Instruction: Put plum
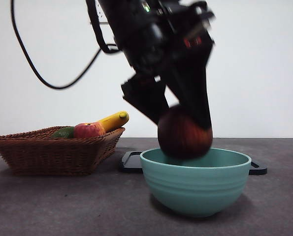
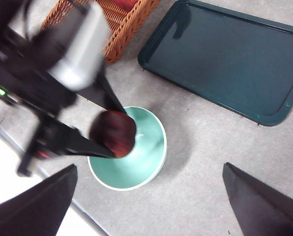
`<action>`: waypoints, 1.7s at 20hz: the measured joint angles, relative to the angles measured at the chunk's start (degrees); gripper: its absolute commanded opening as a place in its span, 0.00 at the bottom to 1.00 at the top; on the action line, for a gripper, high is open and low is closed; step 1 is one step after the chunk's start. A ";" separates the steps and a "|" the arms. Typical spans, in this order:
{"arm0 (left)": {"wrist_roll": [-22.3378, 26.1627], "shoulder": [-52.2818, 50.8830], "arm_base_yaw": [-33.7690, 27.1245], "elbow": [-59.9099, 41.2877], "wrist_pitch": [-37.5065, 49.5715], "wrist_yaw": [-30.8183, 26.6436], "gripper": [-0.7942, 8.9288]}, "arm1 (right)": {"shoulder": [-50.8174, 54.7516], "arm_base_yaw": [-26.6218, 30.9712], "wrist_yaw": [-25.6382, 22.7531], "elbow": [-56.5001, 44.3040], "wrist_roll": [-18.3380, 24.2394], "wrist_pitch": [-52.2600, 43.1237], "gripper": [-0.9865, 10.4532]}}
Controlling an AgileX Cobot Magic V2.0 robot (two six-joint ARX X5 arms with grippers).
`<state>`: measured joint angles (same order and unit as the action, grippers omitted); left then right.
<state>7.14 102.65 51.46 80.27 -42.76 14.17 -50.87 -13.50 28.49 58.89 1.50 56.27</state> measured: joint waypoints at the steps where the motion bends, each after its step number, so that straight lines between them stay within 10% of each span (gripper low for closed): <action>1: 0.39 0.90 0.46 0.00 0.72 -0.94 0.33 | 0.00 0.00 -0.02 0.00 0.00 0.00 0.50; 34: 2.80 1.27 1.62 4.66 -0.57 -2.73 0.50 | 0.00 0.00 0.00 0.00 0.00 0.02 0.50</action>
<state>9.93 103.92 53.08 84.93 -43.33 11.44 -50.87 -13.50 28.49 58.89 1.50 56.29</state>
